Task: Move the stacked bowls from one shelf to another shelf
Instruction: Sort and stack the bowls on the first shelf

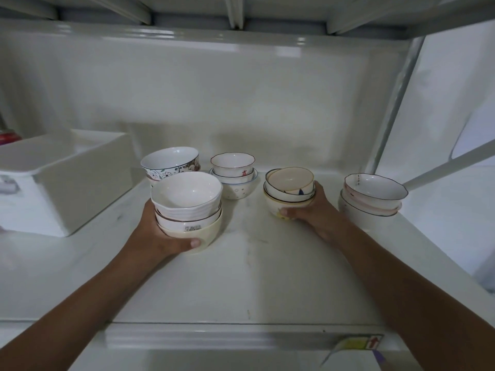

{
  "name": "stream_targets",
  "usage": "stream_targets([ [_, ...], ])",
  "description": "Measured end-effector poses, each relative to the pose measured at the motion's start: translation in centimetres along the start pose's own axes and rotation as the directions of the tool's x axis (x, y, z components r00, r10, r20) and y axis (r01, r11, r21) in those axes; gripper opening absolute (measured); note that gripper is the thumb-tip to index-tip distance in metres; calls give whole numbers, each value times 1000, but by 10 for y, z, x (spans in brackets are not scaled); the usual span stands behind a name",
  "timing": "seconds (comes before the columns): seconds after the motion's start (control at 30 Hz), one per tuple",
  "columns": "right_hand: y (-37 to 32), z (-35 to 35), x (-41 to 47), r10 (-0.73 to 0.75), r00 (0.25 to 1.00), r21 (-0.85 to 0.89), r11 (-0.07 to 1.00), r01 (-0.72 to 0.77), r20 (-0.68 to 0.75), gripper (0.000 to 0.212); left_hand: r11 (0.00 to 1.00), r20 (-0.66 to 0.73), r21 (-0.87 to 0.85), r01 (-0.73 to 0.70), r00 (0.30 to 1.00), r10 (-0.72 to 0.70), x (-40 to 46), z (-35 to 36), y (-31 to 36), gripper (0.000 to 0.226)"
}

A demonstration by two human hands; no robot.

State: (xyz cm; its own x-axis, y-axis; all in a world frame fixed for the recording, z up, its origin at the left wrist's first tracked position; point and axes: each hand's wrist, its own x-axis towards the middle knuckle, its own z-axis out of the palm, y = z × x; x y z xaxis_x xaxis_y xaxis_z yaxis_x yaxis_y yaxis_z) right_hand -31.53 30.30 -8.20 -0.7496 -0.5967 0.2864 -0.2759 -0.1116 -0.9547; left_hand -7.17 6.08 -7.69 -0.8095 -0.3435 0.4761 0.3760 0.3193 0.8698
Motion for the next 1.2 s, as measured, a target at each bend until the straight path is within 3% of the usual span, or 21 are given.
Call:
stream_targets([
  [0.17, 4, 0, 1, 4, 999, 37, 999, -5, 33, 70, 998, 17, 20, 64, 998, -64, 1, -4, -5, 86],
  [0.47, 7, 2, 2, -6, 1000, 20, 1000, 6, -5, 74, 992, 18, 19, 122, 992, -122, 1, -1, -6, 86],
  [0.63, 3, 13, -5, -8, 1000, 77, 997, 9, -22, 79, 989, -4, 0, 147, 989, -147, -1, 0, -6, 82],
  [0.73, -6, 26, -14, -11, 1000, 126, 992, 11, -1, 71, 983, 31, -42, 178, 984, -177, -1, -4, -8, 88],
  [1.0, -37, 45, -48, -54, 990, 254, 967, 19, 129, 69, 987, 79, -63, 149, 986, -144, 3, 17, 11, 79],
  [1.2, -45, 38, -75, -73, 994, 268, 962, 49, 79, 72, 981, 111, -102, 163, 982, -152, -1, 27, 21, 70],
])
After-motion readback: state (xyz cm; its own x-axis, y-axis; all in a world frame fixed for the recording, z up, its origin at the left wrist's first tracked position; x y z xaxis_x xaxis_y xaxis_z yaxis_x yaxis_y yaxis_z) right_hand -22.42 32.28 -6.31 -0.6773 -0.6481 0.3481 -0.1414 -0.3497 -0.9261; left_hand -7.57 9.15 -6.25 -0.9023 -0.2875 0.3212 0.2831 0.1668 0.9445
